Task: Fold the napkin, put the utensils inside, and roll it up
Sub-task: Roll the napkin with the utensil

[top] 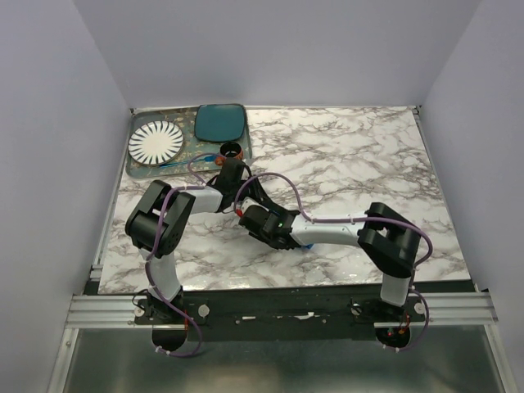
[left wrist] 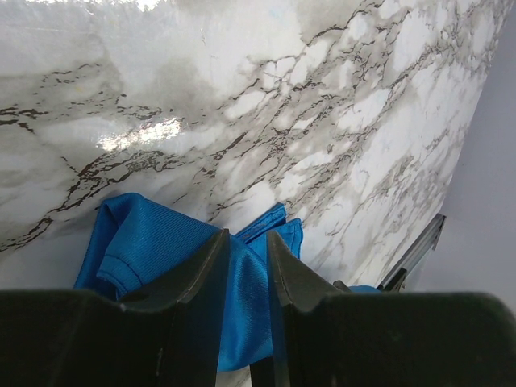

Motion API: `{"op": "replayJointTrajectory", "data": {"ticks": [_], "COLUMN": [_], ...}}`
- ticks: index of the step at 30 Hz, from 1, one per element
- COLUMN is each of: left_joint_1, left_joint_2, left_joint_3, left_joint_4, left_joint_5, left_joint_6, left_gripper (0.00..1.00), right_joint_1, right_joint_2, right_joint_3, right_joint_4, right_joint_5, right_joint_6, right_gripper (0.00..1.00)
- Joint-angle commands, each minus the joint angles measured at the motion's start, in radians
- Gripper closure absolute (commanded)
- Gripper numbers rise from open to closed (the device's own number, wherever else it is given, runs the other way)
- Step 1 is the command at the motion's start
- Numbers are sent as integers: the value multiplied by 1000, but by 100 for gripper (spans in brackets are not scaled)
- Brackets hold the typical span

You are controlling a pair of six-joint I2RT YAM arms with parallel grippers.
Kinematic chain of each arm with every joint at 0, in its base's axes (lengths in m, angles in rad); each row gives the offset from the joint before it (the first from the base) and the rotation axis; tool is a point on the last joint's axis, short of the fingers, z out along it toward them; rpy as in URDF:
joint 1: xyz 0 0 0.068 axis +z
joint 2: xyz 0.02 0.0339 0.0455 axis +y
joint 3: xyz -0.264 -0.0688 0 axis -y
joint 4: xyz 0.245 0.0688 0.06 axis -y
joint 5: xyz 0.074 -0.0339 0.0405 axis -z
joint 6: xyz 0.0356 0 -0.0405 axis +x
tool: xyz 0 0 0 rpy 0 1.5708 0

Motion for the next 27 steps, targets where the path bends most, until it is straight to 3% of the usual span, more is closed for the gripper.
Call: {"op": "replayJointTrajectory", "data": {"ticks": [1,4,7,14,20,27], "left_joint_1": [0,3,6,23,56,99], "left_joint_2": [26,27,20,4,4,-19], "left_joint_3": [5,7,7,42,186,329], "left_joint_4": [-50,-50,-53,-81,-171,-267], "left_joint_5": [-19,-16,-11,10,16,16], "left_joint_6": [29,29,31,43,80,112], "left_gripper": [66,66,65,55,39,37], "right_joint_1": [5,4,-10,-76,-134,-263], "right_joint_2": [63,71,55,-11,-52,-83], "right_joint_3": [-51,-60,-73,-57,-73,-117], "right_joint_4": [27,34,53,42,51,115], "right_joint_5": [28,33,1,-143,-343,-664], "right_joint_6": [-1,3,20,68,134,232], "right_gripper": [24,30,42,62,65,66]}}
